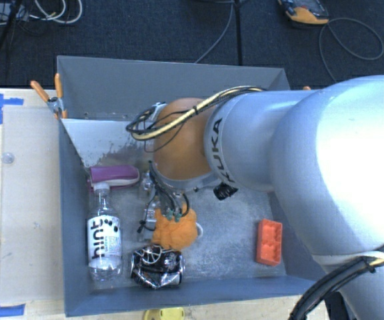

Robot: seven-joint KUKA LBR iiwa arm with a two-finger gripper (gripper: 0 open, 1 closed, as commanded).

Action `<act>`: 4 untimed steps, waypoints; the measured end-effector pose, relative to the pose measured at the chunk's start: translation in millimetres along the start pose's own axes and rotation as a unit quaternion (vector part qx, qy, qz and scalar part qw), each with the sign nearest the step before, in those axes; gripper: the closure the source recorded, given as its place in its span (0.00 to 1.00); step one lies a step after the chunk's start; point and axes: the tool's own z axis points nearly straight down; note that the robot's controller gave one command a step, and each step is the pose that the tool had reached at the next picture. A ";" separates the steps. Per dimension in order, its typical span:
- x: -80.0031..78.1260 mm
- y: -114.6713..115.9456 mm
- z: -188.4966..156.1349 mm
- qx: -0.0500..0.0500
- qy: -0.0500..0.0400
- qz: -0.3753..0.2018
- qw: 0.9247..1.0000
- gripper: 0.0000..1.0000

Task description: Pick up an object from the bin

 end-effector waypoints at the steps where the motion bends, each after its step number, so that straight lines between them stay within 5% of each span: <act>1: -0.1 -0.1 0.0 0.000 0.000 0.000 1.000 0.00; 2: 18.3 -37.6 1.2 -0.001 0.000 -0.030 1.000 0.00; 3: 20.6 -80.2 3.4 0.000 0.002 -0.006 1.000 0.00; 4: 19.8 -110.4 2.8 -0.002 0.001 -0.074 0.997 1.00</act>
Offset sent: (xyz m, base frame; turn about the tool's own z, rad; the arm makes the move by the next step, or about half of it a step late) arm -0.0505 -0.0926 -0.0029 -0.1157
